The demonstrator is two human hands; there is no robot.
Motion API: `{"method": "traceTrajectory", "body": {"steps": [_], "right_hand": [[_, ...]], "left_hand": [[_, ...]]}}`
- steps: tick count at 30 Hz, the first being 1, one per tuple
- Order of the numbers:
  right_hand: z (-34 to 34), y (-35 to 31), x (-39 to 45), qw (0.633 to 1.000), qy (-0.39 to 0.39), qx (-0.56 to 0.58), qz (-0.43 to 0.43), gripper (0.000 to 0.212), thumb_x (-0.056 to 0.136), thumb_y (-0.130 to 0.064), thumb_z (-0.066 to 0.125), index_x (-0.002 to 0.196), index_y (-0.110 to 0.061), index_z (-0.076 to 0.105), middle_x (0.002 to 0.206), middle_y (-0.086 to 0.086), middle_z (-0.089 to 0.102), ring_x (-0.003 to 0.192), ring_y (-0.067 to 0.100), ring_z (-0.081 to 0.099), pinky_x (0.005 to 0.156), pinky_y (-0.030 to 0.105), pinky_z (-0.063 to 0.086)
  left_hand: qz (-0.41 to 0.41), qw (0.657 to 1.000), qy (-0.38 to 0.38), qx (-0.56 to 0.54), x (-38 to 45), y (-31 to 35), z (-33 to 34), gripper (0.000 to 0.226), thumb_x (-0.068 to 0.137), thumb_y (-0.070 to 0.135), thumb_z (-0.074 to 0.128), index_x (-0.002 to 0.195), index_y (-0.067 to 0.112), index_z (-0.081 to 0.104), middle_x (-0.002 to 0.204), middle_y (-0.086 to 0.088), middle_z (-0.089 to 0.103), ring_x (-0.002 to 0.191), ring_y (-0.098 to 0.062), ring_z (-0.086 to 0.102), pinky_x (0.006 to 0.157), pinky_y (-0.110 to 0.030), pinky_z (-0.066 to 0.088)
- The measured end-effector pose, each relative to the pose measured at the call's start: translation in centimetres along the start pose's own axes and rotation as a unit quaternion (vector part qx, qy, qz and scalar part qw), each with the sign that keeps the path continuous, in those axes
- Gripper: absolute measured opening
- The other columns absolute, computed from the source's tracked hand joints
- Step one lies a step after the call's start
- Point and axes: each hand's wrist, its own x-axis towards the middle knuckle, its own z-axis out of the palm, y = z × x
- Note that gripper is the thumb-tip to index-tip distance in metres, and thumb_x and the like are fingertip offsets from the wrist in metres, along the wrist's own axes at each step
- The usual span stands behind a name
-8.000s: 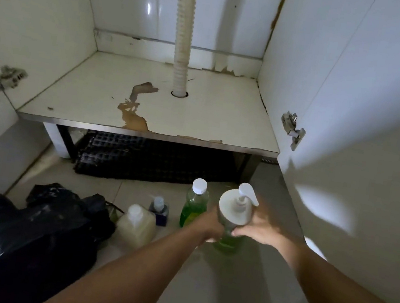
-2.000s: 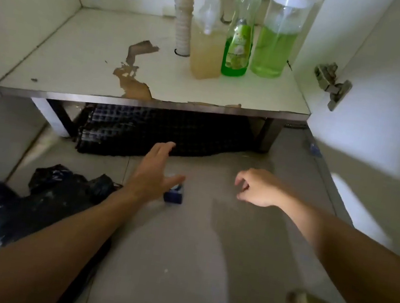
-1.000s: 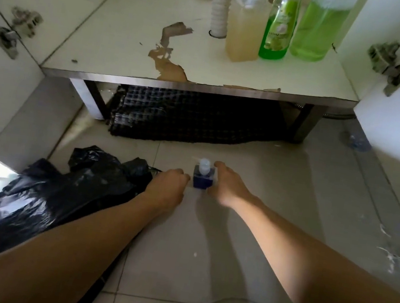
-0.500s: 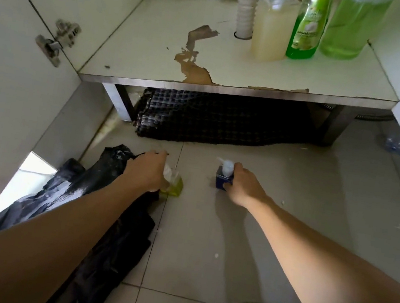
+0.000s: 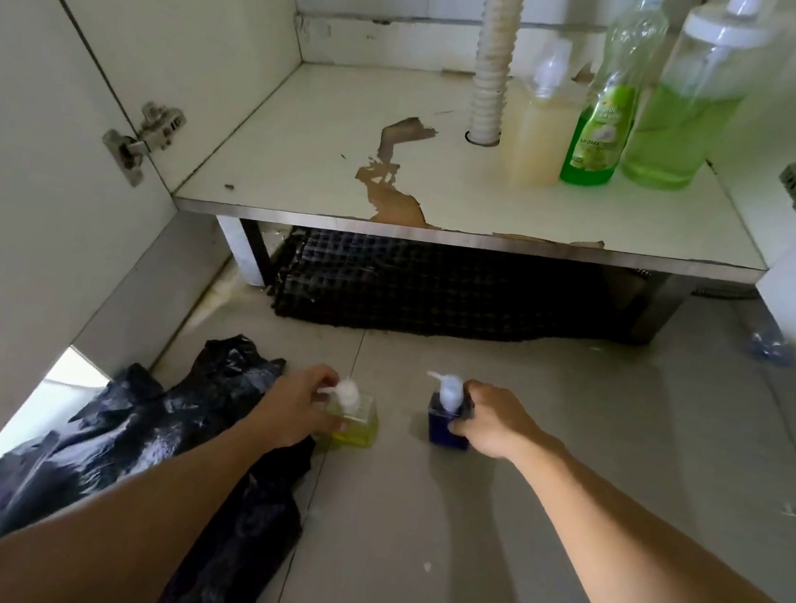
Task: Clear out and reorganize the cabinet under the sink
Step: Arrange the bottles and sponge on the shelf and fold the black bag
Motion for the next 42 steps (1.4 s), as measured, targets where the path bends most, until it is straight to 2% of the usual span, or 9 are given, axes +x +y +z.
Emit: {"method": "traceTrajectory", "body": {"steps": [4,7,10,14,19,24,29,35,42], "right_hand": [[-3.6,-1.5,-0.5,0.999,-0.047,0.005,-0.016,0.026,0.081,-0.025,0.069,0.105,-0.019,0.060,0.100,-0.003,0.061,0.088,0.015,0.057,0.066,0.023,0.042],[-7.9,-3.4,-1.3,0.998,-0.057,-0.003,-0.038,0.025,0.079,-0.027,0.069,0.101,-0.022,0.060,0.098,-0.001,0.066,0.086,0.016,0.063,0.074,0.029,0.049],[-13.5,-5.6,-3.1,0.995,-0.022,0.021,-0.092,0.009,0.081,-0.022,0.069,0.086,-0.027,0.062,0.085,0.001,0.070,0.072,0.012,0.063,0.069,0.028,0.050],[-18.9,-7.2,-2.9,0.972,0.104,0.158,-0.137,0.015,0.083,-0.012,0.070,0.095,-0.016,0.062,0.091,-0.003,0.066,0.069,0.013,0.065,0.066,0.023,0.053],[-21.0,-8.1,4.1,0.946,0.262,0.163,-0.104,0.036,0.077,-0.015,0.073,0.108,-0.011,0.055,0.105,0.005,0.062,0.083,0.027,0.065,0.082,0.046,0.056],[-20.2,-9.6,9.1,0.944,0.276,0.166,-0.071,0.039,0.081,-0.016,0.072,0.115,-0.013,0.054,0.109,0.005,0.060,0.095,0.027,0.062,0.083,0.035,0.053],[-19.6,-11.2,11.2,0.950,0.277,0.128,-0.067,0.046,0.091,-0.008,0.057,0.135,-0.017,0.044,0.128,0.006,0.057,0.102,0.026,0.063,0.087,0.033,0.053],[-17.1,-11.6,9.1,0.910,0.395,0.081,-0.097,0.047,0.085,0.002,0.054,0.128,-0.007,0.040,0.117,0.008,0.049,0.098,0.020,0.052,0.074,0.021,0.035],[-16.6,-12.2,11.6,0.962,0.266,0.027,-0.059,0.044,0.089,-0.005,0.055,0.131,-0.004,0.040,0.131,0.014,0.047,0.117,0.028,0.049,0.086,0.026,0.042]], "left_hand": [[0.023,0.999,-0.023,-0.025,0.8,1.3,0.1,0.040,0.069,0.011,0.083,0.101,0.011,0.059,0.105,-0.009,0.067,0.101,-0.026,0.064,0.083,-0.031,0.051],[0.075,0.995,-0.051,-0.051,1.6,4.2,-1.9,0.038,0.068,0.010,0.084,0.096,0.022,0.061,0.100,-0.002,0.066,0.097,-0.016,0.064,0.087,-0.034,0.052],[0.127,0.986,-0.078,-0.072,1.5,9.1,-6.5,0.038,0.068,0.012,0.084,0.098,0.025,0.064,0.097,0.007,0.069,0.091,-0.001,0.066,0.081,-0.022,0.053],[0.177,0.972,0.025,-0.154,1.4,16.4,-12.9,0.050,0.060,0.024,0.084,0.106,0.022,0.065,0.102,0.003,0.072,0.093,-0.006,0.068,0.080,-0.020,0.055],[0.156,0.943,0.139,-0.260,8.8,20.9,-15.7,0.044,0.059,0.017,0.088,0.091,0.018,0.058,0.100,-0.013,0.067,0.090,-0.030,0.067,0.077,-0.052,0.058],[0.087,0.952,0.170,-0.239,14.7,19.7,-14.2,0.046,0.066,0.016,0.086,0.102,0.017,0.057,0.102,-0.009,0.065,0.071,-0.027,0.063,0.073,-0.049,0.059],[0.069,0.952,0.190,-0.230,16.4,18.9,-13.5,0.052,0.071,0.026,0.083,0.115,0.020,0.056,0.118,-0.002,0.061,0.105,-0.027,0.062,0.077,-0.047,0.059],[0.087,0.955,0.256,-0.120,16.1,18.7,-10.3,0.068,0.073,0.024,0.080,0.129,0.019,0.041,0.109,0.002,0.059,0.096,-0.023,0.059,0.079,-0.027,0.045],[0.066,0.960,0.261,-0.079,18.0,18.9,-9.8,0.068,0.078,0.015,0.076,0.134,0.015,0.039,0.117,-0.012,0.061,0.105,-0.031,0.057,0.076,-0.030,0.042]]}}
